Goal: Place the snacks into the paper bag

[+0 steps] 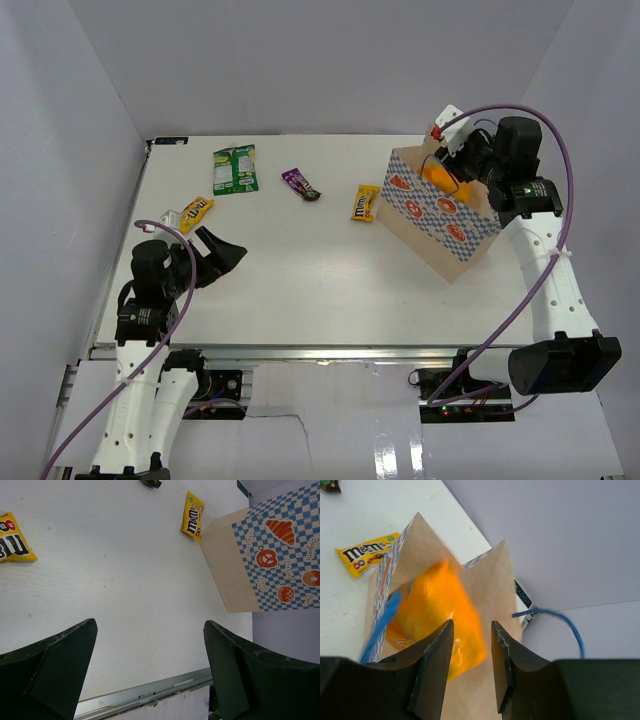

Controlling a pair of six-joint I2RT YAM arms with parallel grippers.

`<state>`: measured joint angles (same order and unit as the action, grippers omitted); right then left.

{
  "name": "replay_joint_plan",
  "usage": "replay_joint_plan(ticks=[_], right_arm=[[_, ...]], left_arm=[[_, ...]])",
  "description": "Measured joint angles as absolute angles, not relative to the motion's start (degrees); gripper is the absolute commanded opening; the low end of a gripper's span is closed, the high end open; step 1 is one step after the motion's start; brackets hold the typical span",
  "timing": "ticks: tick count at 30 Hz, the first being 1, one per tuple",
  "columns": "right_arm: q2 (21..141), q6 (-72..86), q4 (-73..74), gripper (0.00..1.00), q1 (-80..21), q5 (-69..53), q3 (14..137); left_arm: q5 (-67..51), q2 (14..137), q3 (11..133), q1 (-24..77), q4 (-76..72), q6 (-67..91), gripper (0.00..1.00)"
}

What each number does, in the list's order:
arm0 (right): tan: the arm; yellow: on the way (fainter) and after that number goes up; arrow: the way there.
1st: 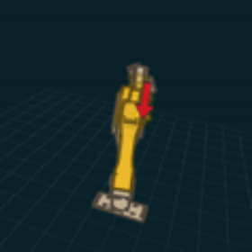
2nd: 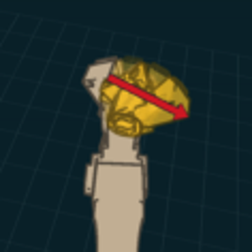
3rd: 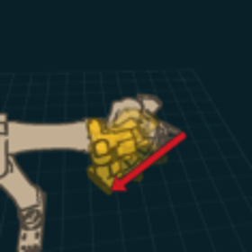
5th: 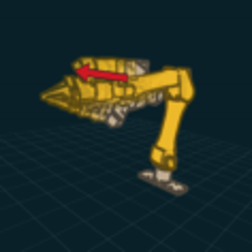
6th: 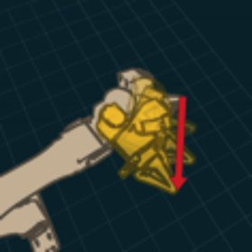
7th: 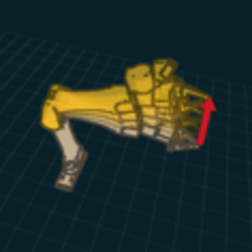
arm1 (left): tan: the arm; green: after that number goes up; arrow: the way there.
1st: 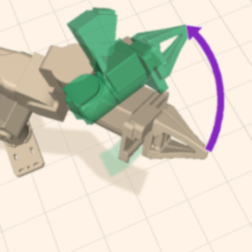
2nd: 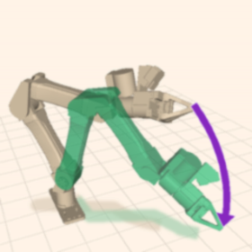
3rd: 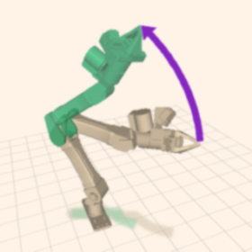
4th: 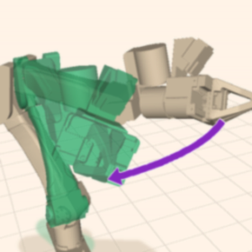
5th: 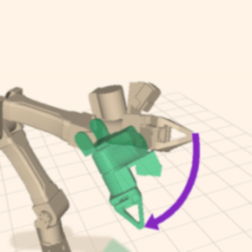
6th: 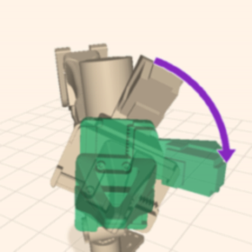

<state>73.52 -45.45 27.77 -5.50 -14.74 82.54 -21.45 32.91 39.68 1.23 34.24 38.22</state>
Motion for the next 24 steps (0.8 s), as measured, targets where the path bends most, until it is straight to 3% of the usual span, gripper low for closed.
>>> replay_joint_plan(ticks=[2,9,13,20,24], right_arm=[[73.03,-45.60,26.68,0.54,-5.50,-14.59,82.61],[72.75,-46.19,25.61,0.66,-5.48,-13.80,85.52],[74.72,-45.32,25.96,0.72,-5.48,-14.33,93.51],[84.31,-41.30,32.91,0.82,-8.64,-24.93,117.67],[87.09,-42.02,41.76,0.83,-19.14,-31.75,117.67]], left_arm=[[-21.50,33.17,39.68,1.23,34.22,38.24,0.98],[-22.22,34.87,39.70,1.23,32.73,38.44,0.98],[-22.98,36.97,39.72,1.23,31.33,38.37,0.98],[-16.84,50.85,47.79,1.26,33.12,33.82,0.98],[-7.55,61.89,55.31,1.23,33.36,27.44,0.98]])
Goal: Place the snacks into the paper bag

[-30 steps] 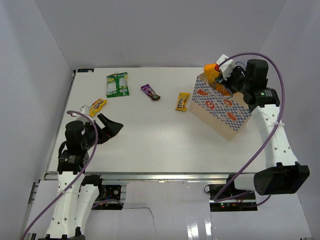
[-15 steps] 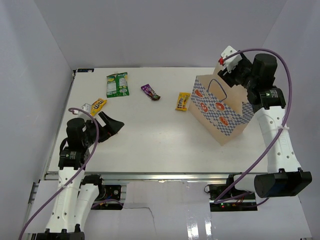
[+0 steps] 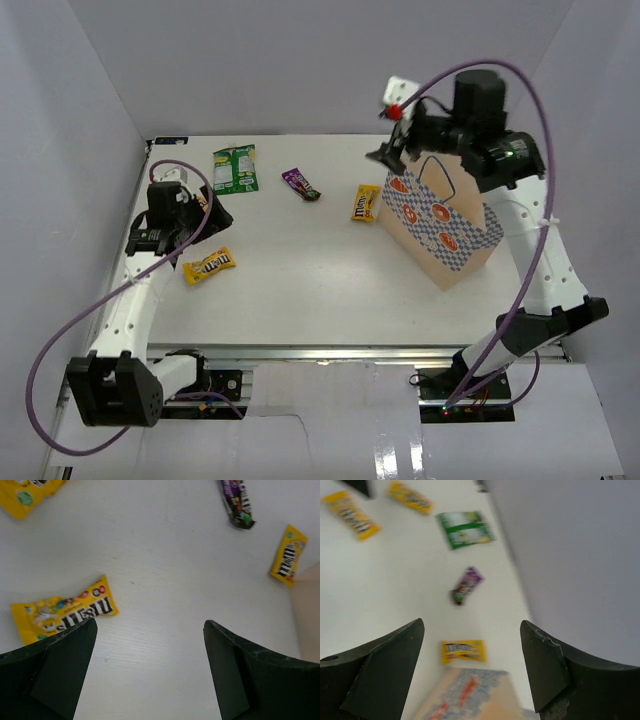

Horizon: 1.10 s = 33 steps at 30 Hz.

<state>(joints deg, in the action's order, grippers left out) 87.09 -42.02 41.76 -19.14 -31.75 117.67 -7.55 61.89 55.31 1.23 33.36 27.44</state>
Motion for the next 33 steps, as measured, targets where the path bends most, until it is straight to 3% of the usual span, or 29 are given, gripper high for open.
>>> replay_joint_plan(ticks=[6,15,23,33], right_arm=[[90.80,-43.53,51.92,0.89,-31.46,-40.21,102.54],[95.18,-42.89,54.87,0.97,-31.46,-46.92,94.98],[94.02,-41.91,52.25,0.98,-31.48,-48.62,87.70],[93.91,-41.93,50.98,0.97,-30.87,-49.04,85.36]], left_arm=[[-1.96,73.08,58.43,1.17,29.28,17.89,0.98],[-10.24,91.74,63.26,1.23,2.52,16.56,0.97],[-8.21,121.89,91.22,0.86,2.61,15.84,0.98],[-3.46,129.47,95.77,0.62,0.95,13.39,0.98]])
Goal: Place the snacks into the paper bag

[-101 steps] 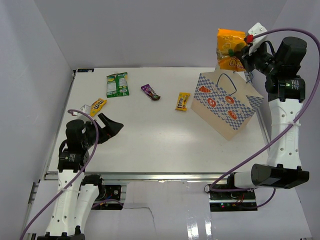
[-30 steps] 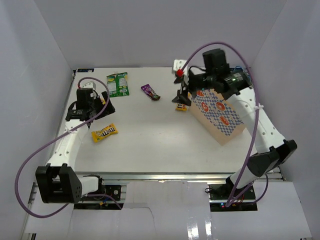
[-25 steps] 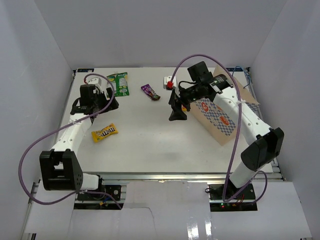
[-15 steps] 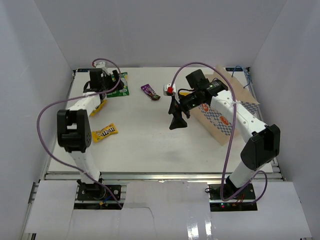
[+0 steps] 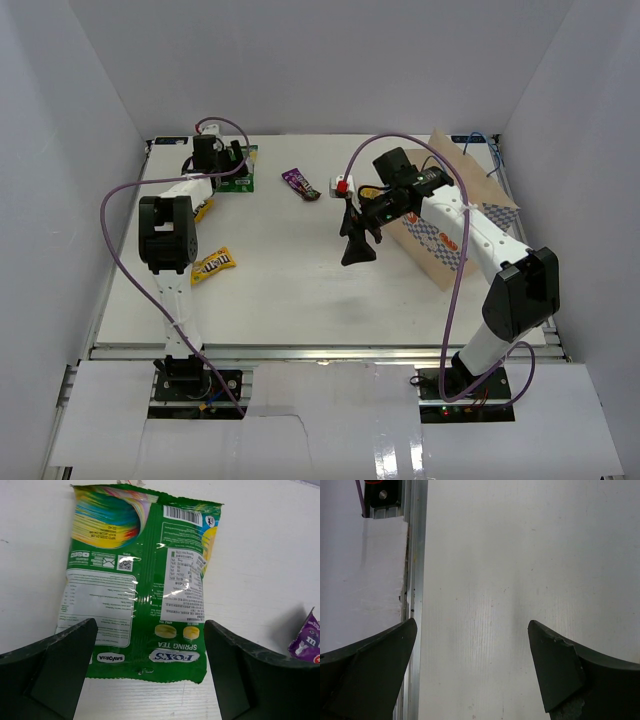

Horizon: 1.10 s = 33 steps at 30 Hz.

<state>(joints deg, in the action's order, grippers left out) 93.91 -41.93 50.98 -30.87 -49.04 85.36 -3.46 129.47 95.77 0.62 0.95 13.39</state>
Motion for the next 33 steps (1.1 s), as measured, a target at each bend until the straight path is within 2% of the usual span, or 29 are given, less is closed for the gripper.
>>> replay_joint_plan(ticks=[11,18,27,30,33], right_arm=[[94.54,-41.32,50.81,0.97,-30.76,-49.67,85.30],[94.56,-40.84,50.46,0.97,-30.76,-49.65,84.20],[94.56,-40.49,50.37,0.97,-30.76,-49.65,83.66],[94.56,-40.45,50.37,0.97,-30.76,-49.65,83.66],[94.56,-40.40,50.35,0.97,-30.76,-49.67,83.66]], left_arm=[[1.96,129.21,92.77,0.47,-4.10,10.00,0.98],[2.28,134.10,103.59,0.47,1.80,8.25,0.98],[0.62,134.72,103.96,-1.39,6.07,7.79,0.98],[-0.14,134.69,103.00,-2.22,5.89,8.51,0.95],[-1.89,134.37,101.71,-2.59,5.17,9.76,0.87]])
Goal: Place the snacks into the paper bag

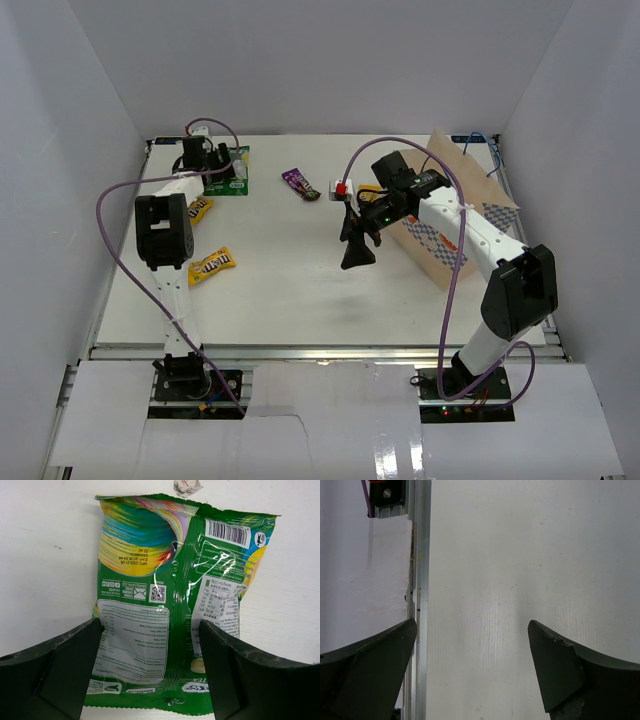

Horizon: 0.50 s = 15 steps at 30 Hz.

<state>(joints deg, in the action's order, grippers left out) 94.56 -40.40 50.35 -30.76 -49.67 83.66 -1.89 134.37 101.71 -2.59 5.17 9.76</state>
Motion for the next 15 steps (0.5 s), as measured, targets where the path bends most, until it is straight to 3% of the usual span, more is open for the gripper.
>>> replay_joint_plan(ticks=[4,8,9,12,15], right_arm=[[94.54,-40.32,50.35,0.97,-30.76,-49.67,83.66],[94.54,-40.21,50.35,0.97,-30.76,-49.69,83.66],[94.54,-40.18,50.35,0.97,-30.76,-49.69,83.66],[94.52,-39.97,50.35,0.98,-30.76,-49.76,83.66],[94.50,-39.38,50.35,0.99,-30.76,-49.84,83.68]], left_arm=[[-4.45,133.36,99.63,-2.90,4.34,11.70,0.72],[-8.25,130.91,95.46,-3.18,3.14,14.39,0.49],[-9.37,130.15,94.26,-3.22,2.79,15.09,0.37],[-14.11,127.44,89.93,-3.33,0.95,17.54,0.18],[-19.79,123.42,83.64,-3.29,-1.72,19.44,0.10]])
